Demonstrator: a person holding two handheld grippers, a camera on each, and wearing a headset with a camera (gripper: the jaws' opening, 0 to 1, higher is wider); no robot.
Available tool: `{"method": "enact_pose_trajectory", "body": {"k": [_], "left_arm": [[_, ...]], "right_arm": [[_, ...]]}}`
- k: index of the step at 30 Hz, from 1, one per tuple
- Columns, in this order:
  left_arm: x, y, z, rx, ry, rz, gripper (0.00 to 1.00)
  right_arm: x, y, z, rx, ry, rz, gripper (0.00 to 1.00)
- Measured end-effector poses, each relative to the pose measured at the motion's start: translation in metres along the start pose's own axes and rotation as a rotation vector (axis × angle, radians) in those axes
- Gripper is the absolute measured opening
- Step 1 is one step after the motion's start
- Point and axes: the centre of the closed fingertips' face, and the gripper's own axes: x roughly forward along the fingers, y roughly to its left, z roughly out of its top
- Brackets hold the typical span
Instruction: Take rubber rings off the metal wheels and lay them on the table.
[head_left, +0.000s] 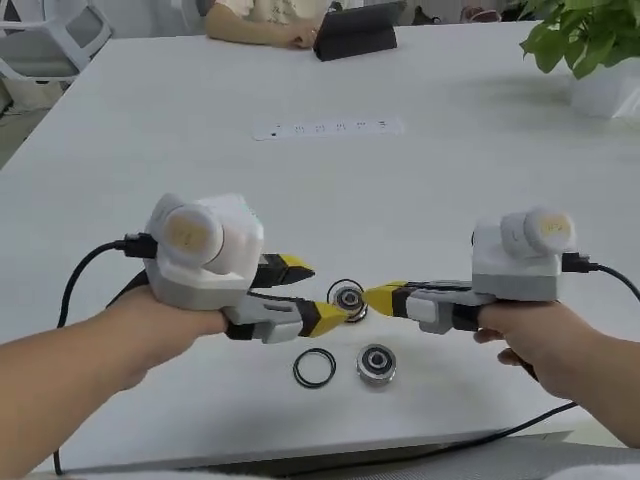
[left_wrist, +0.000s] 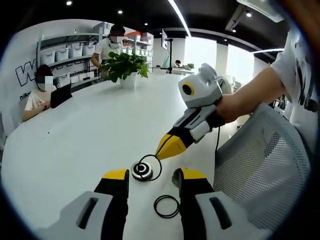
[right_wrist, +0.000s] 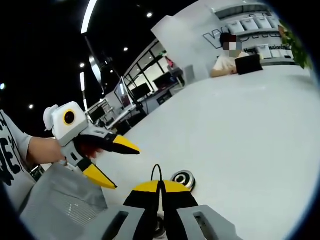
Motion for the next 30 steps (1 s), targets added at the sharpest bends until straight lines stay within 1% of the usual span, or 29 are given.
{"method": "enact_pose_trajectory", "body": {"k": [4,9,13,17,19,22,27,30], "left_arm": [[-0.01,-0.006,0.001,0.006,-0.009,-0.004,0.38],[-0.022,-0.012,-0.004,0.024,-0.005,-0.016,0.46],[-0.031,-0.012,-0.007,0.021,-0.005,-0.016,0.47],[-0.038,-0.012,-0.007,0.012,-0.013,-0.01,0.5],[-0.041,-0.013,-0.007,0.002,-0.021,-0.016,0.52],[-0.046,-0.016,-0.009,0.005,-0.019,-0.018,0.55],[-0.053,-0.017,-0.012,0.012,-0.014,-0.012,0.58],[-0.057,-0.016,-0.013,0.006,-0.016,-0.005,0.59]], "right_arm": [[-0.001,0.005,-0.001,0.004,0.004,0.013,0.0],[-0.001,0.013,0.0,0.011,0.006,0.031,0.0],[0.0,0.02,-0.002,0.007,0.022,0.049,0.0],[0.003,0.026,-0.006,0.0,0.047,0.066,0.0],[0.005,0.031,-0.008,-0.007,0.062,0.081,0.0],[0.008,0.036,-0.012,-0.02,0.088,0.101,0.0],[0.013,0.045,-0.018,-0.028,0.133,0.13,0.0],[0.015,0.045,-0.023,-0.036,0.166,0.137,0.0]]}}
